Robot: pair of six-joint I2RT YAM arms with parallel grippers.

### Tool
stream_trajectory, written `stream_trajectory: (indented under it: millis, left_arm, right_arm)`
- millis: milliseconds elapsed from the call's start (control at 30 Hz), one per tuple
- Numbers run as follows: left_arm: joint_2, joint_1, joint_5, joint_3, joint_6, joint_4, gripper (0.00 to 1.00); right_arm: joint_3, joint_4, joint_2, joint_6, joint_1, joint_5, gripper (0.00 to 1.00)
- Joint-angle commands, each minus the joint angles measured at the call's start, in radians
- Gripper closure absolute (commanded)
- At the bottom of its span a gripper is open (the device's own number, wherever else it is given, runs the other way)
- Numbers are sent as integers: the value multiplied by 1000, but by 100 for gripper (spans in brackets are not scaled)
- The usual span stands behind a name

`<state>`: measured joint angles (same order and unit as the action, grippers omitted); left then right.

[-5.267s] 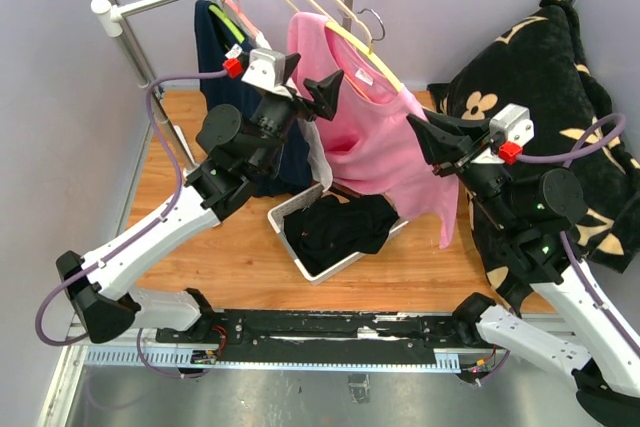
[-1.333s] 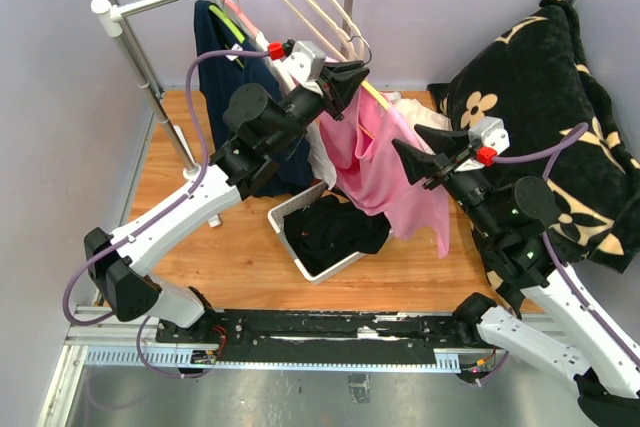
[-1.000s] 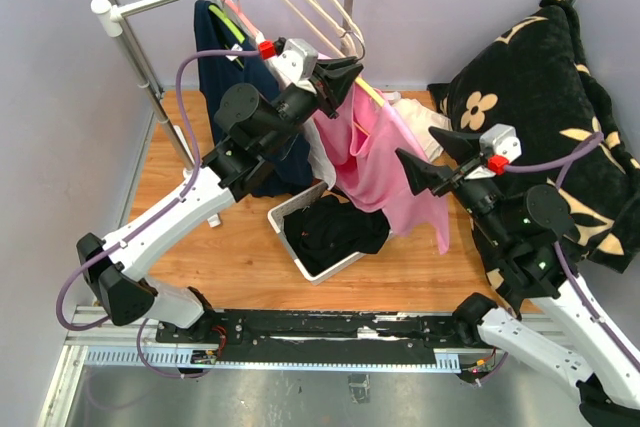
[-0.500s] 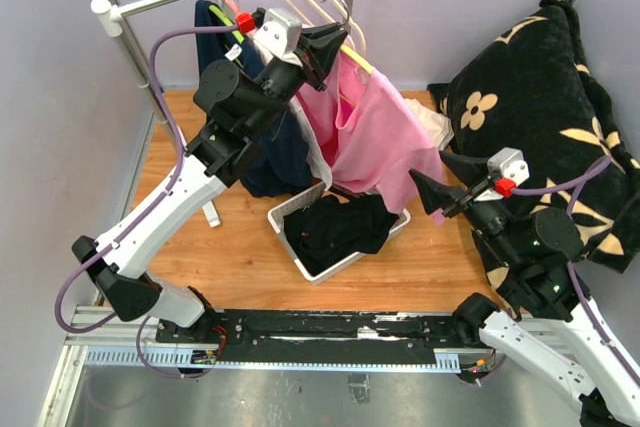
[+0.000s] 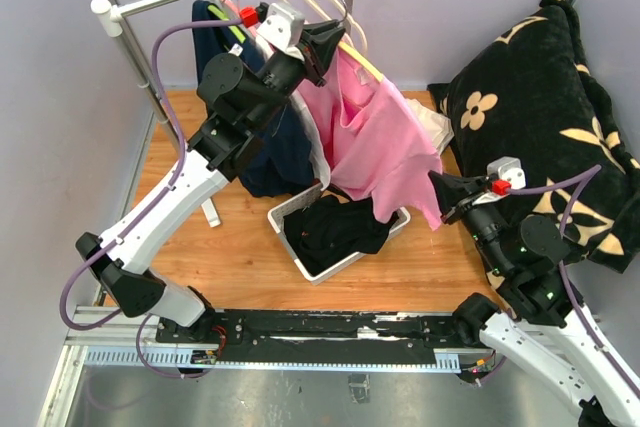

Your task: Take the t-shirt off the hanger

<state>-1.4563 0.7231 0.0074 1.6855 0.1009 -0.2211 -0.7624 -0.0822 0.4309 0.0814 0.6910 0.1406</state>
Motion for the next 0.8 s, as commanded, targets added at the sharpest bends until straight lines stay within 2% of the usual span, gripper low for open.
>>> stream_trajectory:
  millis: [0, 100, 200, 467, 767]
  left_arm:
    - [14, -34, -18, 68, 0, -50, 100]
    - [19, -64, 0, 82, -20, -35, 99]
    - [31, -103, 28, 82, -60, -28, 99]
    - [59, -174, 69, 74, -168, -49, 99]
    - [80, -197, 28, 73, -180, -43, 99]
  right_arm:
    - [44, -18, -41, 123, 20, 259, 99]
    - [64, -69, -64, 193, 19, 458, 99]
    - [73, -104, -73, 216, 20, 542, 99]
    - [76, -129, -54, 238, 20, 584, 99]
    - [123, -143, -163, 261, 19, 704, 99]
